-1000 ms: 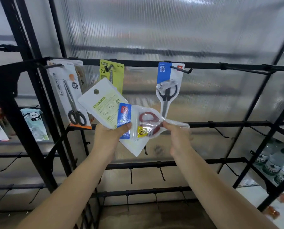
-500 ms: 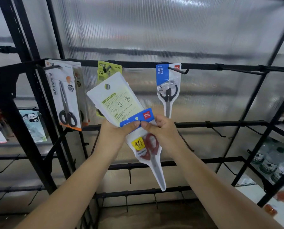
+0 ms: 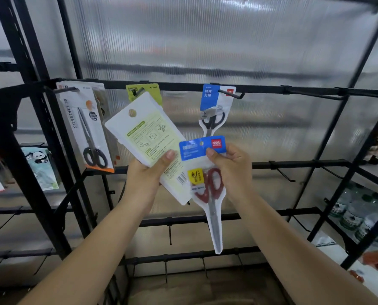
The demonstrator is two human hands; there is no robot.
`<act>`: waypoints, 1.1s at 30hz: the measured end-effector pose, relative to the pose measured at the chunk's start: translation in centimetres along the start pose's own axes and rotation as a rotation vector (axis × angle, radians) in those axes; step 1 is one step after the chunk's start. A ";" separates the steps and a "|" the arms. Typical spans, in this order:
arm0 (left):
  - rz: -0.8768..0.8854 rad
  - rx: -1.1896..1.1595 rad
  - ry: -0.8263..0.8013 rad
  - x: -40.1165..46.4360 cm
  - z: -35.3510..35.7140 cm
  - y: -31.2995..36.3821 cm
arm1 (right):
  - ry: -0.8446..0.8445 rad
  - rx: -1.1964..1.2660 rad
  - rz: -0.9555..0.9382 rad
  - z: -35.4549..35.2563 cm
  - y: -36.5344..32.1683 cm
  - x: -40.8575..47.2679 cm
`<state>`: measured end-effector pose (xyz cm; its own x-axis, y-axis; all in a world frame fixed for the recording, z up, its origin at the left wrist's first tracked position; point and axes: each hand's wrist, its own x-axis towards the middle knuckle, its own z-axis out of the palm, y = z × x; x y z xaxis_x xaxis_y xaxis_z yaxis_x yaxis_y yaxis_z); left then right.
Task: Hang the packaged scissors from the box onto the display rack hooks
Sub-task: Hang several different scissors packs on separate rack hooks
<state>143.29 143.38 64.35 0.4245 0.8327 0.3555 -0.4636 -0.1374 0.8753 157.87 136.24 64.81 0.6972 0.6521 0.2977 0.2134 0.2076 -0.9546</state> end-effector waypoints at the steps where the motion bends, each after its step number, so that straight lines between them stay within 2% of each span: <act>1: -0.013 0.006 0.008 0.0 -0.3 0.0 | 0.017 0.010 0.000 -0.4 -0.2 0.2; 9: -0.024 0.047 -0.017 -0.2 -0.3 -0.1 | 0.220 -0.016 -0.155 -2.9 -4.2 2.5; 13: -0.022 0.084 -0.043 -0.3 0.0 -0.3 | 0.246 0.088 -0.194 -3.5 -6.2 3.7; 22: -0.034 0.089 -0.048 0.0 0.1 -0.9 | 0.249 0.078 -0.187 -3.9 -6.3 4.8; 33: -0.031 0.069 -0.062 1.3 0.9 -1.1 | 0.262 -0.137 -0.082 -2.2 -5.0 9.8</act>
<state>145.01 144.16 64.14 0.4862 0.8024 0.3461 -0.3957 -0.1509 0.9059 165.17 139.97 72.49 0.8230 0.4229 0.3791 0.3540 0.1401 -0.9247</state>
